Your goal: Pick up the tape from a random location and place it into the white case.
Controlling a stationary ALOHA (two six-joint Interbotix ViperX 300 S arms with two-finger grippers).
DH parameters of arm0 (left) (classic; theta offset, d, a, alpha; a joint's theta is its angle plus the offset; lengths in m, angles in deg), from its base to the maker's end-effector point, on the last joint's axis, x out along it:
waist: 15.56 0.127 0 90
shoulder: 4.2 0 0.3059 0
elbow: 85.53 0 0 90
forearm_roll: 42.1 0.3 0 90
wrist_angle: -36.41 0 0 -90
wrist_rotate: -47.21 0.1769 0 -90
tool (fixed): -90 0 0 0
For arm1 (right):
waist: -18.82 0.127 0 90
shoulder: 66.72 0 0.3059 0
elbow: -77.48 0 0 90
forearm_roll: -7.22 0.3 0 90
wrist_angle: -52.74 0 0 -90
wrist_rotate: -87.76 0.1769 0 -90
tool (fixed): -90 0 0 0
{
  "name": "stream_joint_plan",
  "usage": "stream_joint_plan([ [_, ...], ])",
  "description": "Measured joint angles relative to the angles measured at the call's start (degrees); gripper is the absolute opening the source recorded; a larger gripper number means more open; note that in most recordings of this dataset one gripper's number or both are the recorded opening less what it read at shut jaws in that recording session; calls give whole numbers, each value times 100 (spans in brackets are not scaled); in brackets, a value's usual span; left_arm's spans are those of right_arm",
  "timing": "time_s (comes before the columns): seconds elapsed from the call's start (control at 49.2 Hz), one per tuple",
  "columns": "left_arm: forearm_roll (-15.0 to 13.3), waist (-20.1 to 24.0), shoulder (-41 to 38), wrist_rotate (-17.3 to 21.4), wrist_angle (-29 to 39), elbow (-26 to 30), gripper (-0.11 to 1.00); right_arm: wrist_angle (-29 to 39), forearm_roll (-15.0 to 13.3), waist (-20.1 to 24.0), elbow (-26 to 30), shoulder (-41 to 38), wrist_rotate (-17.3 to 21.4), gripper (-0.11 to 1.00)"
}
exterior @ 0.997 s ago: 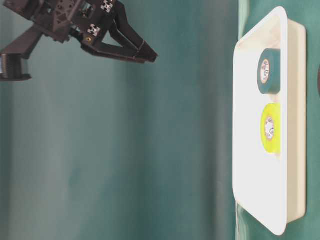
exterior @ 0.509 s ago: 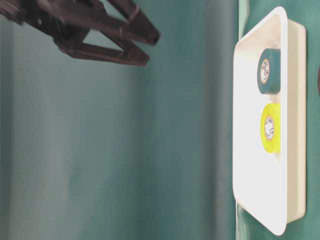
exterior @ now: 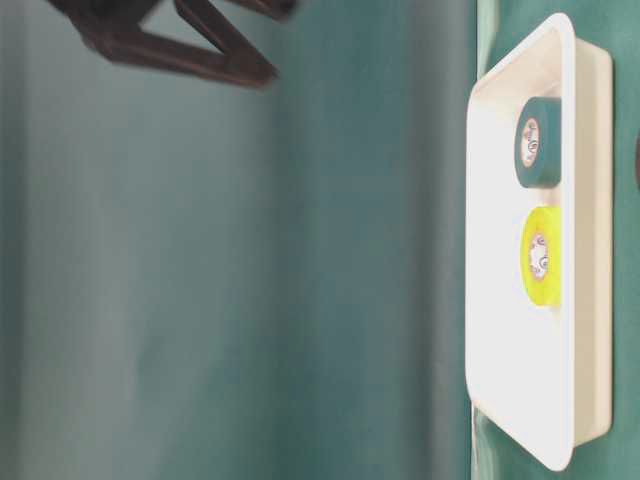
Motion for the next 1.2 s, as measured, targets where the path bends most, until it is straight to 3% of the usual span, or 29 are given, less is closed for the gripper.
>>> stream_joint_plan([
  [0.386,0,0,9,0,0,-35,99,-1292,-413,-589,-2048,2566,642,84],
  [0.692,9,0,26,0,-9,-97,99,-2848,-404,-1292,-3771,3744,782,84],
  [0.834,0,0,44,0,-79,-176,99,-3278,-404,-1441,-4201,3735,817,84],
  [1.2,0,0,53,0,-123,-202,99,-3647,-396,-1450,-4289,3489,817,84],
])
